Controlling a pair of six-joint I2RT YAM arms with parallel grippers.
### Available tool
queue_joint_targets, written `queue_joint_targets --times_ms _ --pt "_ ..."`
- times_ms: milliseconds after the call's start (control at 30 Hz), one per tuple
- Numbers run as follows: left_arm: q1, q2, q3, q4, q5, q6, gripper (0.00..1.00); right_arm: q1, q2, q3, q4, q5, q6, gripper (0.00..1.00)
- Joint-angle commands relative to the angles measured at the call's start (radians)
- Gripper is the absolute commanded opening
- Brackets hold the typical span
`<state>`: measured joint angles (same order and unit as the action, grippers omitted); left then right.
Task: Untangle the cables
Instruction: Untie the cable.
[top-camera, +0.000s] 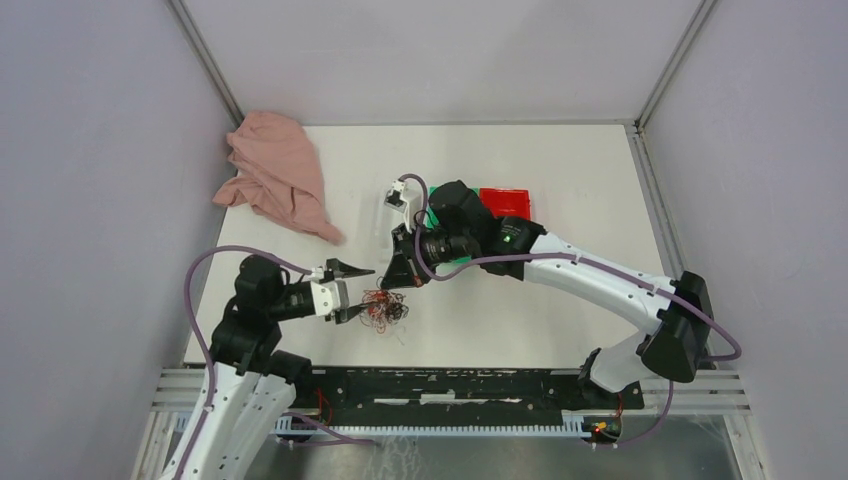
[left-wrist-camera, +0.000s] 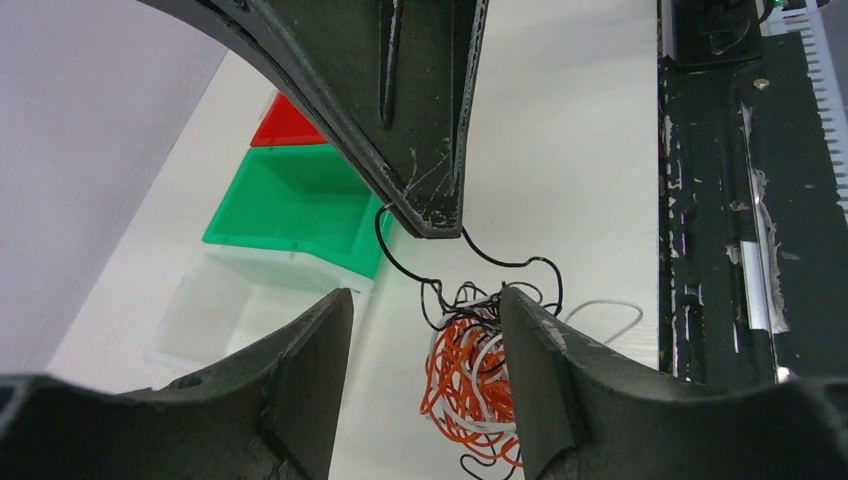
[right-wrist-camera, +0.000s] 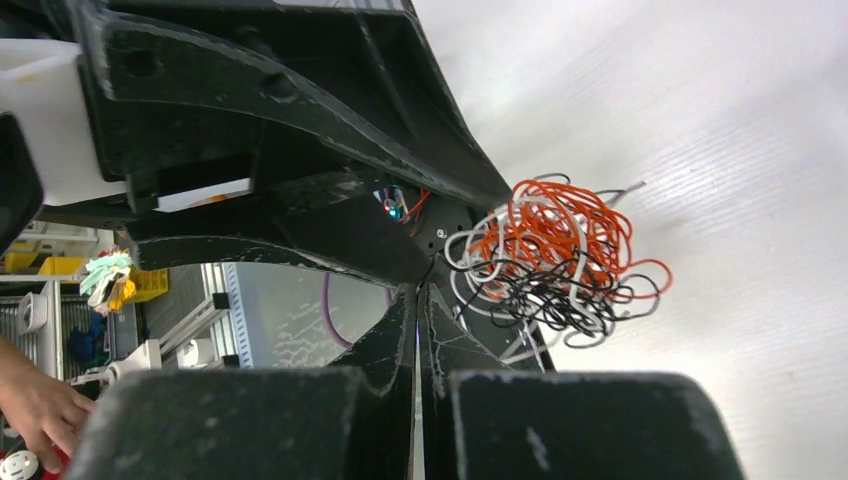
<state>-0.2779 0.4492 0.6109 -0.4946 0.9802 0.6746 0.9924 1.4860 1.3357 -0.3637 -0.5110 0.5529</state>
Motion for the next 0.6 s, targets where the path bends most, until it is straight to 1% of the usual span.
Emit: queue_joint_targets --times_ms 0,100,267,467,567 --pt "0.001 -0.027 -0.024 0.152 0.015 -0.184 0.6 0.016 0.014 0.06 0.065 -0.061 0.01 0.0" --pt "0.002 -0.034 -0.041 0.205 -0.006 -0.241 0.58 0.026 0.026 0.071 0.071 -0.063 0.018 0.0" --pt "0.001 -0.037 -0.065 0.243 -0.007 -0.278 0.55 0.042 0.043 0.095 0.088 -0.068 0.033 0.0" --pt "0.002 -0.047 -0.086 0.266 -0.037 -0.279 0.41 0.052 0.048 0.104 0.106 -0.071 0.052 0.0" --pt "0.002 -0.048 -0.094 0.281 -0.04 -0.297 0.38 0.058 0.054 0.11 0.12 -0.078 0.065 0.0"
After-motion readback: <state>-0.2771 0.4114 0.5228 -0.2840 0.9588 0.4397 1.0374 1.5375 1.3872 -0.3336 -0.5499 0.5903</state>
